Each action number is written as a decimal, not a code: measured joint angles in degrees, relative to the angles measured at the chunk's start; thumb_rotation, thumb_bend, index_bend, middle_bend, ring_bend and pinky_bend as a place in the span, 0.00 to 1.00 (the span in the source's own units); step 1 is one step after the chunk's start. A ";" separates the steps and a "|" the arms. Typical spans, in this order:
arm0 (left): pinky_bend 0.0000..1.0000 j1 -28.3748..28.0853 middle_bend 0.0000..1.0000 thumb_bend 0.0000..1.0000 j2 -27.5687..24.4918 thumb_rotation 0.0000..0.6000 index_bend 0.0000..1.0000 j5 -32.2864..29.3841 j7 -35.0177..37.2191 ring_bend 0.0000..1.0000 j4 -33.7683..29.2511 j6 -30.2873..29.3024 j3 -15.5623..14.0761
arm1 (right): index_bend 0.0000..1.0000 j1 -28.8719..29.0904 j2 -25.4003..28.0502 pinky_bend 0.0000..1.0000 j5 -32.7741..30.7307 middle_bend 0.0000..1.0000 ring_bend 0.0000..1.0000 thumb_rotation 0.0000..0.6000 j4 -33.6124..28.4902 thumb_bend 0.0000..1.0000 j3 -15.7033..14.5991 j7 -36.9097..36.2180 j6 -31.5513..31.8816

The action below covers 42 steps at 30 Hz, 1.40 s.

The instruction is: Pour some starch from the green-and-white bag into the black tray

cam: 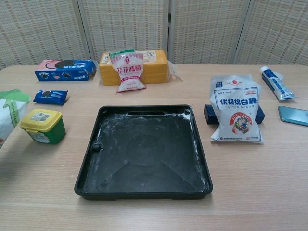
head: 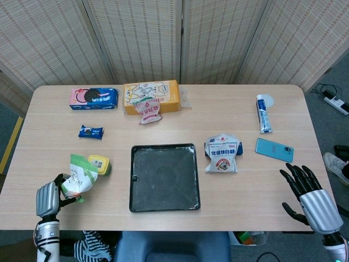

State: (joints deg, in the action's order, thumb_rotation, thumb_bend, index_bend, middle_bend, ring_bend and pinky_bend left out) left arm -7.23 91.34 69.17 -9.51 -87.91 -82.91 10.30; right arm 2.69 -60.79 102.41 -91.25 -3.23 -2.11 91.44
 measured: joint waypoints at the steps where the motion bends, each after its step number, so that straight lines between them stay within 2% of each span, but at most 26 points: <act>1: 0.97 -0.12 0.76 0.24 -0.09 1.00 0.65 0.35 -1.21 0.94 -0.55 -0.26 -0.14 | 0.00 -0.03 0.03 0.00 0.12 0.00 0.00 1.00 0.06 0.31 -0.06 -0.09 0.08; 10: 0.97 -3.00 0.76 0.24 0.21 1.00 0.66 4.67 -16.27 0.94 -6.09 -3.26 -0.28 | 0.00 0.09 0.48 0.00 0.55 0.00 0.00 1.00 0.18 0.31 -0.38 -0.95 0.08; 20: 0.97 -7.55 0.76 0.24 2.49 1.00 0.66 6.88 -30.98 0.94 -9.15 -4.86 1.71 | 0.00 -0.08 0.70 0.00 1.20 0.00 0.00 1.00 0.28 0.31 -0.72 -1.18 0.53; 26: 0.97 -10.13 0.76 0.24 6.44 1.00 0.65 8.63 -39.11 0.94 -7.71 -6.18 2.15 | 0.00 -0.27 0.86 0.00 1.48 0.00 0.00 1.00 0.47 0.31 -0.81 -1.62 1.11; 33: 0.97 -12.51 0.76 0.24 12.83 1.00 0.65 13.09 -46.61 0.95 -2.46 -8.18 0.65 | 0.00 -0.61 1.10 0.00 2.13 0.00 0.00 1.00 0.70 0.31 -1.05 -2.10 2.06; 42: 0.97 -14.21 0.76 0.24 17.57 1.00 0.65 17.25 -50.36 0.95 4.26 -8.51 -1.62 | 0.00 -0.69 1.05 0.00 2.60 0.00 0.00 1.00 0.96 0.31 -1.24 -2.02 2.18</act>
State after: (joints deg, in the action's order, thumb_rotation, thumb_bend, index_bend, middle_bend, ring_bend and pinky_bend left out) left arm -21.44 108.91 86.42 -59.87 -83.65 -91.42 8.67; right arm 2.00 -59.74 105.02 -90.29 -4.47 -4.14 93.62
